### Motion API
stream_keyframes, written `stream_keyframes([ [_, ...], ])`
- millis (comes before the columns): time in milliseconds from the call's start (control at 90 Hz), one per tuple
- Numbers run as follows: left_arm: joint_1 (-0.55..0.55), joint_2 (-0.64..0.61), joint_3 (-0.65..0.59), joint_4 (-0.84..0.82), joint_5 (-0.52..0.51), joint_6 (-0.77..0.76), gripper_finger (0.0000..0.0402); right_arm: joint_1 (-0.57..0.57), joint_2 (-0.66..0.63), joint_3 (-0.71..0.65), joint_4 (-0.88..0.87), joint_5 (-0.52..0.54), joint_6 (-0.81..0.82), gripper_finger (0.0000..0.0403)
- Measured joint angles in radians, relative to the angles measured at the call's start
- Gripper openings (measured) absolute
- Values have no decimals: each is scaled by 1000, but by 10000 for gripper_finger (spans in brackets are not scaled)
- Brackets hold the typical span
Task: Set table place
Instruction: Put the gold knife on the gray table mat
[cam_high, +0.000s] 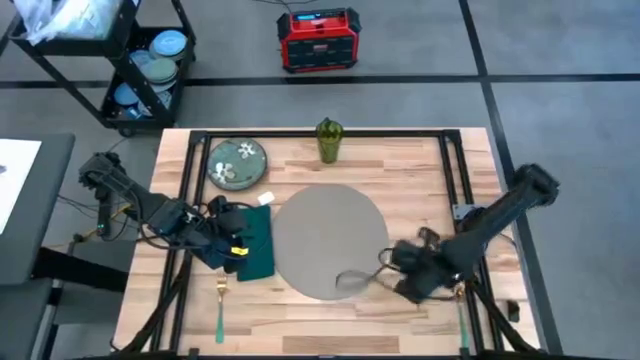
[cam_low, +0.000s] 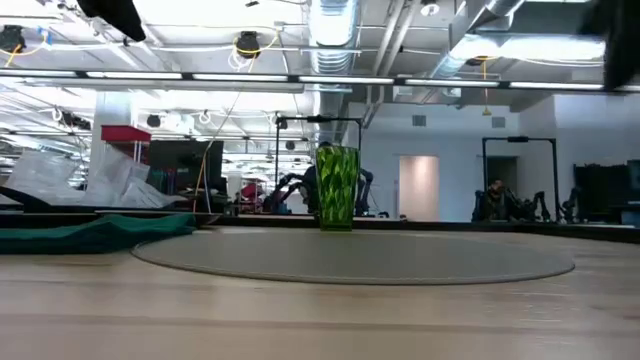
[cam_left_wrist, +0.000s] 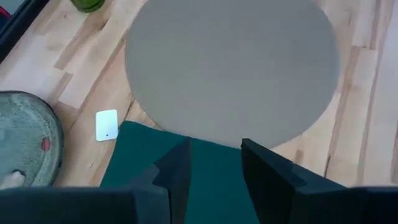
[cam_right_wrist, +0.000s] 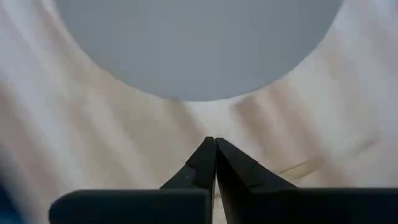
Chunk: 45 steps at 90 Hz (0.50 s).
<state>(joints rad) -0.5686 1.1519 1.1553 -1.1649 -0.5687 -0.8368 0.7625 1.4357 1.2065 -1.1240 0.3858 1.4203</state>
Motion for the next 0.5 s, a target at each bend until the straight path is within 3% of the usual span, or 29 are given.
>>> stream_keyframes([
  [67, 0, 0, 0, 1, -7, 7, 123, 63, 14, -13, -20, 23, 199, 0],
  [156, 0, 0, 0, 0, -13, 4, 123, 140, 82, -48, -57, -65, 416, 0],
  [244, 2, 0, 0, -3, -21, 3, 123, 200, 168, -78, 52, -133, 579, 0],
  [500, 34, 0, 0, -35, -34, 119, 123, 192, 306, -79, 453, -194, 578, 42],
])
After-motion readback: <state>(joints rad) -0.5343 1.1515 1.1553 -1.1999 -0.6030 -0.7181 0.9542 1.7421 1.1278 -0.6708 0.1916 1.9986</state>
